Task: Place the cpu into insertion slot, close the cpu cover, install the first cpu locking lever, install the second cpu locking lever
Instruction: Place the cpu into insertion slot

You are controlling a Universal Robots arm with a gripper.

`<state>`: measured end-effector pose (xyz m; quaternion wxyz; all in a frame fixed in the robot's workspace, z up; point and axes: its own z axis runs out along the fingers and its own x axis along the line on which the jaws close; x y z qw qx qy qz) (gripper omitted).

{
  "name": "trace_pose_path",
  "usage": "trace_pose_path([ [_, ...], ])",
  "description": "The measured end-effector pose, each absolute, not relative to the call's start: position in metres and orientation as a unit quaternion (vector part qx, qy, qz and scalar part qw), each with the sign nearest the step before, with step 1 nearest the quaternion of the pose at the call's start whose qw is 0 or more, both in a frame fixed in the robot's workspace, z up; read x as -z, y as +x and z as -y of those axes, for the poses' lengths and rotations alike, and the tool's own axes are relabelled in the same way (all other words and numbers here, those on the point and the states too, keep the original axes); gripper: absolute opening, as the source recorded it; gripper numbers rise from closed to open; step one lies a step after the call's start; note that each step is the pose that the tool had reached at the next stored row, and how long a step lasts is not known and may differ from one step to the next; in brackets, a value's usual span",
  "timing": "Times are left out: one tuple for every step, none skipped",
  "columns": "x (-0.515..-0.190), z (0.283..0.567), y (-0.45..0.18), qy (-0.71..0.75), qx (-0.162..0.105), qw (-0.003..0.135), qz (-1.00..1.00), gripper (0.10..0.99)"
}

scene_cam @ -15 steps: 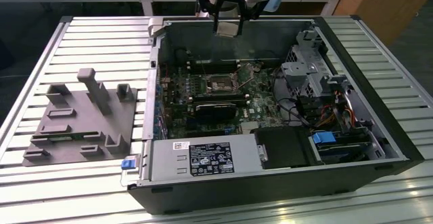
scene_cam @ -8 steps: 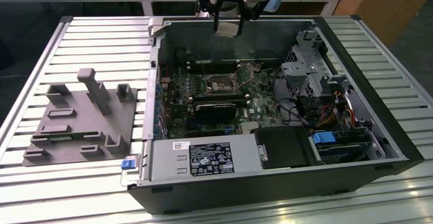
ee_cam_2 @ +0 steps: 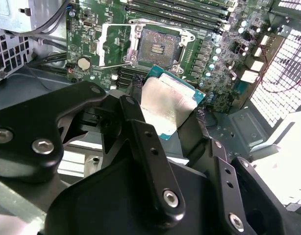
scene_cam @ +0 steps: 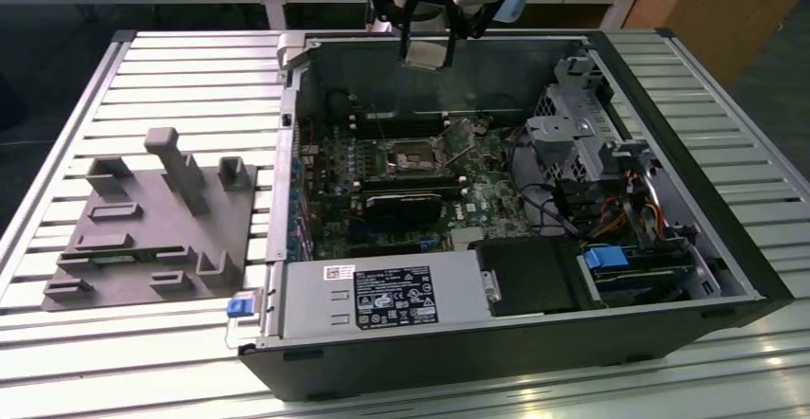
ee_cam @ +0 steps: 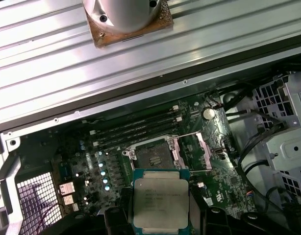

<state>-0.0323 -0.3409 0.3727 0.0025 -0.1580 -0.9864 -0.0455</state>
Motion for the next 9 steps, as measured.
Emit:
trace_pose_path([
  [-0.3727, 0.3409, -0.0323, -0.16, 0.046, 0.002, 0.986, 0.541],
  [-0.3727, 0.3409, -0.0323, -0.161, 0.046, 0.002, 0.986, 0.541],
  [-0.3727, 0.3409, -0.0323, -0.163, 0.046, 0.002, 0.986, 0.541],
  [-0.3728, 0.3409, -0.0323, -0.164, 0.045, 0.002, 0.985, 0.541],
  [-0.3727, 0.3409, -0.0323, -0.166, 0.045, 0.002, 0.985, 0.541],
  [-0.3727, 0.3409, -0.0323, -0.167, 0.046, 0.002, 0.985, 0.541],
  [-0.3727, 0.3409, -0.0323, -0.169, 0.045, 0.002, 0.985, 0.541],
  [-0.3727, 0.3409, -0.0323, -0.17, 0.045, 0.002, 0.984, 0.541],
  [-0.3727, 0.3409, -0.0323, -0.172, 0.045, 0.002, 0.984, 0.541],
])
